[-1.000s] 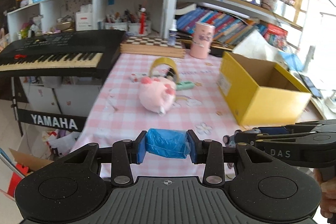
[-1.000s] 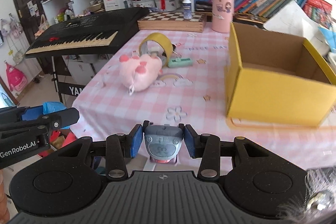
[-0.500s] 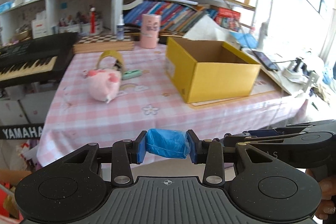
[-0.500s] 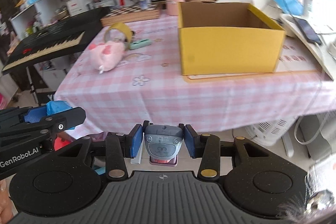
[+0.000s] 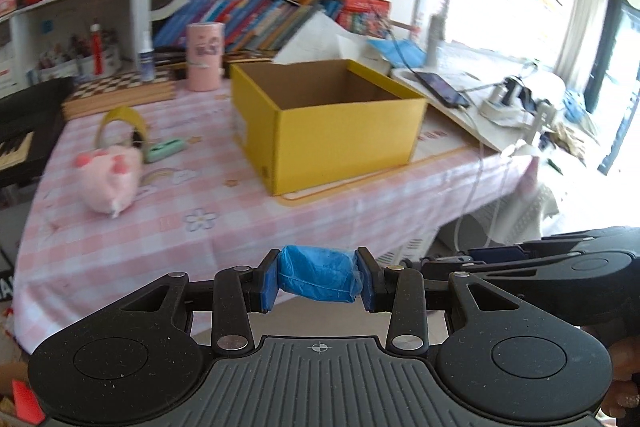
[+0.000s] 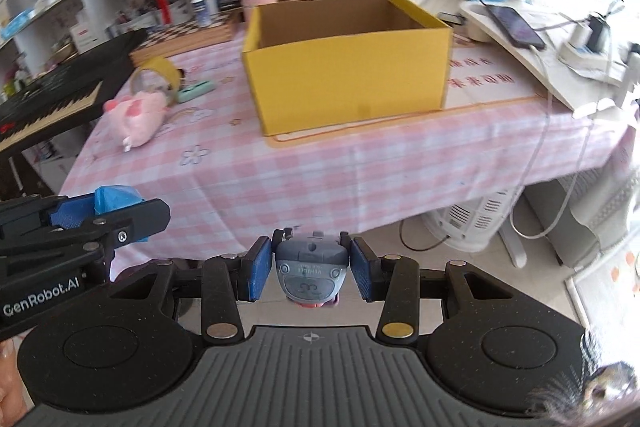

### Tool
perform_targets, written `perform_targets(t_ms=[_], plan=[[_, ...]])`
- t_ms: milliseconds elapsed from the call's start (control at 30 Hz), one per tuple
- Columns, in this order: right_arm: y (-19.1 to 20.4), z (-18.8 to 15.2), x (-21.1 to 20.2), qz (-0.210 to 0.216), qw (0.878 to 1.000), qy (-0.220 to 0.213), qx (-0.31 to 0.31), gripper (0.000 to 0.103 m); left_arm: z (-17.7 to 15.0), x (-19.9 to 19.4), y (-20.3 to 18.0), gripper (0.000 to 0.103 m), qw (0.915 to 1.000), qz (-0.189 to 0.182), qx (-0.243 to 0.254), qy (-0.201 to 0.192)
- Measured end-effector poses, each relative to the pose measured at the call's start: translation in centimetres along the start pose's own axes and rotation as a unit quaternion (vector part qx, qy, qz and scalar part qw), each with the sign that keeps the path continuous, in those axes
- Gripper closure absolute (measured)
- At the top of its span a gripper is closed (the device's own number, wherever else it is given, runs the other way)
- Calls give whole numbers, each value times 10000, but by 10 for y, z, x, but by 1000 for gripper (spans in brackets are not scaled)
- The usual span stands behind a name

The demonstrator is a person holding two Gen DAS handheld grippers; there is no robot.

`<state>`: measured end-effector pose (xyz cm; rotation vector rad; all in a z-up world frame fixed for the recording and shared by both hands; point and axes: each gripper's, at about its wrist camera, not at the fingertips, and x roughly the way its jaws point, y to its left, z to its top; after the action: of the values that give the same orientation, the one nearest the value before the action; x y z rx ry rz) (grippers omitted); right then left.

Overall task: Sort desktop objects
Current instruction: 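Lift the blue item and grey toy and carry both toward the yellow box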

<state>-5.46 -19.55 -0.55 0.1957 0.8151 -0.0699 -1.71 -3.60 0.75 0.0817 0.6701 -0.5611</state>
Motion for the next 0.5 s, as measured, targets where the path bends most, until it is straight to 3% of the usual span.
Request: perform_targets(t_ms=[500], plan=[[-23, 25, 11, -61, 9998, -39, 180, 63, 21, 19, -9, 66, 9997, -66, 210, -94]])
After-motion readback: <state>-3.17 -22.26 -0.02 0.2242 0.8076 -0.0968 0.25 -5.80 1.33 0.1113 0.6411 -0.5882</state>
